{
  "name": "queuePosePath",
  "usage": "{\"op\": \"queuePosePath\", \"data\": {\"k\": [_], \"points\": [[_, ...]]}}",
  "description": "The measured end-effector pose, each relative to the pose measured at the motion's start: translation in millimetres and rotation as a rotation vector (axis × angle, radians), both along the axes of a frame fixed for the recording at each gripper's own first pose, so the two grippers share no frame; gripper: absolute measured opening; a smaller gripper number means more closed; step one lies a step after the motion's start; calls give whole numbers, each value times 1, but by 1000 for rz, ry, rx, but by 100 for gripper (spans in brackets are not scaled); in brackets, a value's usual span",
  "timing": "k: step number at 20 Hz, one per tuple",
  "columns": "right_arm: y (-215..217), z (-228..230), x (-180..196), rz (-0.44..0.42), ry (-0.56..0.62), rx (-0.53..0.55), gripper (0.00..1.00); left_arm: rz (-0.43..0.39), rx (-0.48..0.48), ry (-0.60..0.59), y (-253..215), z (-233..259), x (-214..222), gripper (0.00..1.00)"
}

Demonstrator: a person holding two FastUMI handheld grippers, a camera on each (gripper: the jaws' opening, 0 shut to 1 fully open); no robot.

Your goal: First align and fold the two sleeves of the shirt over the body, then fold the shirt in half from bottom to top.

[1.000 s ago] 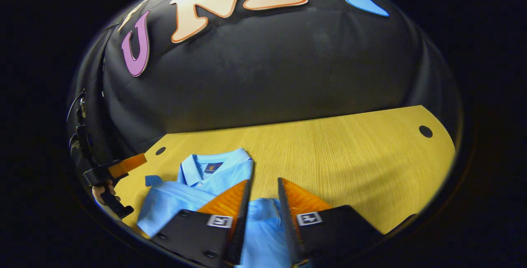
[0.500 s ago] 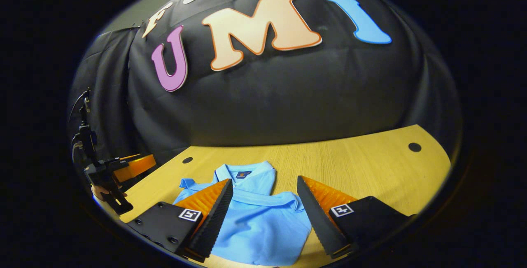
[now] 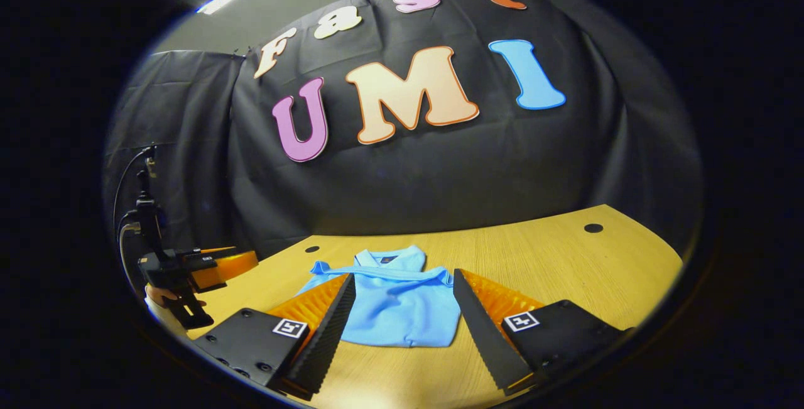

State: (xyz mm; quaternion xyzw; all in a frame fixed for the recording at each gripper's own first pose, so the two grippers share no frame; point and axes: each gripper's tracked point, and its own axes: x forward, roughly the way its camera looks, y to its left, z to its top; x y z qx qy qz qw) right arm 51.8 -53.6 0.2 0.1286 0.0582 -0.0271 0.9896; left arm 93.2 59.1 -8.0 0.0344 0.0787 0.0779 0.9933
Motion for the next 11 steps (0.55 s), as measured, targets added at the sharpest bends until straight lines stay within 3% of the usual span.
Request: {"op": "queuePosePath", "data": {"k": [7, 11], "points": [[13, -7, -25, 29, -14, -55, 97, 4, 74, -37, -35, -7, -25, 93], [11, -9, -30, 28, -21, -85, 97, -9, 57, -24, -49, -9, -28, 92]]}}
